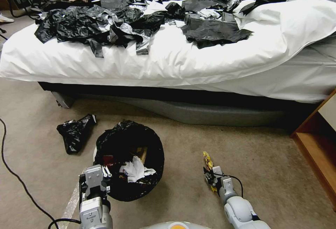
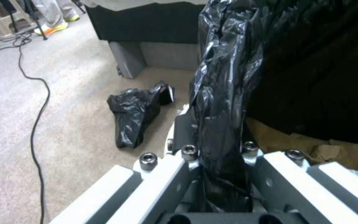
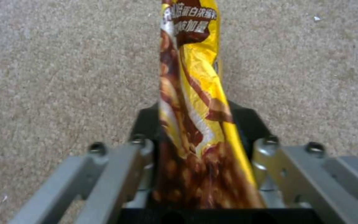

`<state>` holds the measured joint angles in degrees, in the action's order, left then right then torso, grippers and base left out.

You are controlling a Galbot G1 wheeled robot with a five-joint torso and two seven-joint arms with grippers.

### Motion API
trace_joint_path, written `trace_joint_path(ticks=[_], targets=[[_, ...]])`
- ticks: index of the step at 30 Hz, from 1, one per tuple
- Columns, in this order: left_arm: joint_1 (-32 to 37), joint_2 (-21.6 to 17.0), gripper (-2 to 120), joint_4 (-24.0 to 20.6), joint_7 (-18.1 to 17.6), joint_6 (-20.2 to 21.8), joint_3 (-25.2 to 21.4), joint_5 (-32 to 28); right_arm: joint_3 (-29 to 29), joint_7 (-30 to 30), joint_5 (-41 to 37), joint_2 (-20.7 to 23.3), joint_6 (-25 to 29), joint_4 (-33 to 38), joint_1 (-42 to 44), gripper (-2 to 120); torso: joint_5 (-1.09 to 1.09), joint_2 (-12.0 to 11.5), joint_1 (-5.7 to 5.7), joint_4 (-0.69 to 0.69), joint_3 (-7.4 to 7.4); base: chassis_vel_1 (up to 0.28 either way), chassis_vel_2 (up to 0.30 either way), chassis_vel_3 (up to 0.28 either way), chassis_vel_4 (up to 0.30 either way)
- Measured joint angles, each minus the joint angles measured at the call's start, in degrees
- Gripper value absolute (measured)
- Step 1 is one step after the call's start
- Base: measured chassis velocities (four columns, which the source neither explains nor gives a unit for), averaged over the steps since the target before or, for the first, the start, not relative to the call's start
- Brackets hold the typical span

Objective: Pick up the trash bin, then pick up the garbage from the floor and place it into the trash bin.

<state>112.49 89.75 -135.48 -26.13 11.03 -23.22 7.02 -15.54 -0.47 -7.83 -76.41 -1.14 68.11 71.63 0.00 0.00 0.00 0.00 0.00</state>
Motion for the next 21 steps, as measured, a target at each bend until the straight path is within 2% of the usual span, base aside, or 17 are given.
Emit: trace_joint_path(ticks=[1, 4, 5, 8, 21], targets=[[0.0, 0.0, 1, 0.0, 0.0, 0.0, 0.0, 0.0, 0.0, 0.0, 0.0, 0.0, 0.0, 0.0, 0.0, 29, 0.0, 0.0, 0.0, 0.0, 0.0, 0.0, 0.0, 0.0, 0.0], [-0.1, 0.0, 1, 0.0, 0.0, 0.0, 0.1, 0.1, -0.2, 0.1, 0.1, 0.1, 0.1, 0.4, 0.0, 14, 0.0, 0.0, 0.0, -0.01, 0.0, 0.0, 0.0, 0.0, 0.0], [-0.1, 0.0, 1, 0.0, 0.0, 0.0, 0.1, 0.1, -0.2, 0.1, 0.1, 0.1, 0.1, 0.4, 0.0, 14, 0.0, 0.0, 0.0, -0.01, 0.0, 0.0, 0.0, 0.0, 0.0], [-0.4, 0.1, 1, 0.0, 0.0, 0.0, 0.3, 0.3, -0.4, 0.5, 0.2, 0.2, 0.3, 1.5, 0.2, 0, -0.01, 0.0, 0.0, 0.0, 0.0, 0.0, 0.0, 0.0, 0.0], [-0.7, -0.3, 1, 0.4, -0.1, 0.4, 0.4, 0.1, 0.1, 2.2, 0.2, 0.7, 1.8, 7.8, 2.2, 0, 0.0, 0.0, 0.0, -0.01, 0.0, 0.0, 0.0, 0.0, 0.0]])
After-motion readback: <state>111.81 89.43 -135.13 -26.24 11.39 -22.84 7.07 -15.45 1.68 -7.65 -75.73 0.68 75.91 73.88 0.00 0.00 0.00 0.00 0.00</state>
